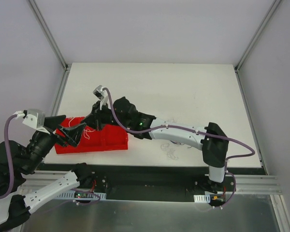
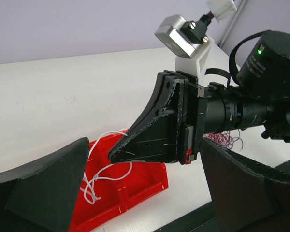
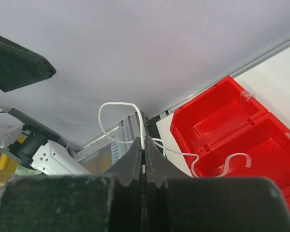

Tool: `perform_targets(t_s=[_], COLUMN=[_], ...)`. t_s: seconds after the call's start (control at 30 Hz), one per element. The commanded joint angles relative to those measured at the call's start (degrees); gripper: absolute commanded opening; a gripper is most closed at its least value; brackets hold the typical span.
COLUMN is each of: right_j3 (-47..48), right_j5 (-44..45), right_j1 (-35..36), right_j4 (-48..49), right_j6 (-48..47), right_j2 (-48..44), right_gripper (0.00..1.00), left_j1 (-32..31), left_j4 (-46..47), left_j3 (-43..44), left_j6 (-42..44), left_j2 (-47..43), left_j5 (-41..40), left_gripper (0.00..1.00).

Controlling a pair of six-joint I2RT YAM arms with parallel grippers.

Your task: Untangle the cables

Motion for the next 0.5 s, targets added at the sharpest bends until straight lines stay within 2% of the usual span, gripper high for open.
perform_targets(t_s=[0.0,0.23,0.47], right_j3=[-1.0,0.5,5.6], right_j5=[2.1,3.0,2.9], right_j1=[-0.5,-1.3,-1.4], right_j4=[4.9,3.9,1.4], right_j6=[0.0,-1.4,-4.2], right_j2=[-1.3,4.7,13.1], right_gripper=[0.00,0.00,0.01], left_j1=[0.6,0.5,0.6], left_j4=[0.9,0.9,0.5], left_j3=[2.9,5.5,6.3], left_j6=[-0.5,1.7,3.3], left_j2=[0.8,3.5,8.3], left_j5=[-3.0,-1.7,-8.2], left_gripper=[0.96,0.96,0.97])
